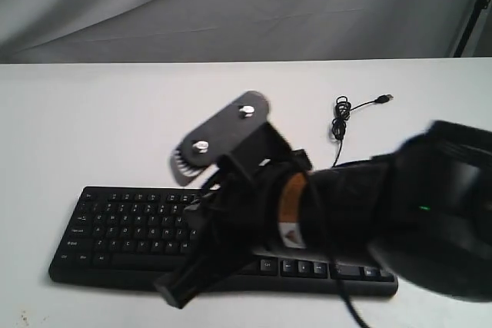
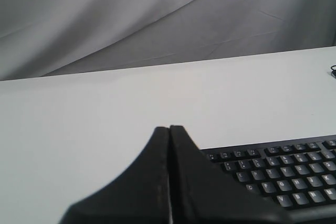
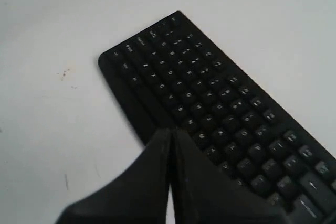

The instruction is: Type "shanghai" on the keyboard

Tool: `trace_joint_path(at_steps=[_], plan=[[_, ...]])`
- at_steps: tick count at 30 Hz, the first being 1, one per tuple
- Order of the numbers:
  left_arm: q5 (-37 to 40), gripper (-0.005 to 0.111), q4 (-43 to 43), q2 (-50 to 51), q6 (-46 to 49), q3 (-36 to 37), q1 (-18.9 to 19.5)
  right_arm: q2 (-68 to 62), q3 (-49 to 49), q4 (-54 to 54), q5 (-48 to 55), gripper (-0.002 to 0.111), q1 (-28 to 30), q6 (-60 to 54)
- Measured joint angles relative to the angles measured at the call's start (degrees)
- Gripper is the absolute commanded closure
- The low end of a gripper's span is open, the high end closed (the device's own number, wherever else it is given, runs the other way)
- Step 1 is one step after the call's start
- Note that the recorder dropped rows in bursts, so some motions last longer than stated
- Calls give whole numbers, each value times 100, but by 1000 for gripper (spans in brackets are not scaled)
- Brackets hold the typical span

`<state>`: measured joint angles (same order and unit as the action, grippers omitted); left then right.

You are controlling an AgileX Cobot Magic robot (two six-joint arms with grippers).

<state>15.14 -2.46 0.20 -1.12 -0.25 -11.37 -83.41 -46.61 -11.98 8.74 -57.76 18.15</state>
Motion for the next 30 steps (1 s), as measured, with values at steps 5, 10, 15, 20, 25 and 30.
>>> trace_joint_path(at_steps=[5,10,15,20,25,30], plan=[[0,107,0,0,0,0,0,-1056,-1275,-32,717,108,-150,-17],[0,107,0,0,0,0,0,-2141,-2543,-55,1051,108,-150,-442],[0,107,0,0,0,0,0,-3058,-3282,-43,1051,108,-150,-884],[0,107,0,0,0,0,0,-3801,-3808,48,1062,108,-150,-945],[0,107,0,0,0,0,0,-4194,-4338,222,1140,108,-150,-966],[0,107,0,0,0,0,0,-4393,-4592,259,1247,108,-150,-987]])
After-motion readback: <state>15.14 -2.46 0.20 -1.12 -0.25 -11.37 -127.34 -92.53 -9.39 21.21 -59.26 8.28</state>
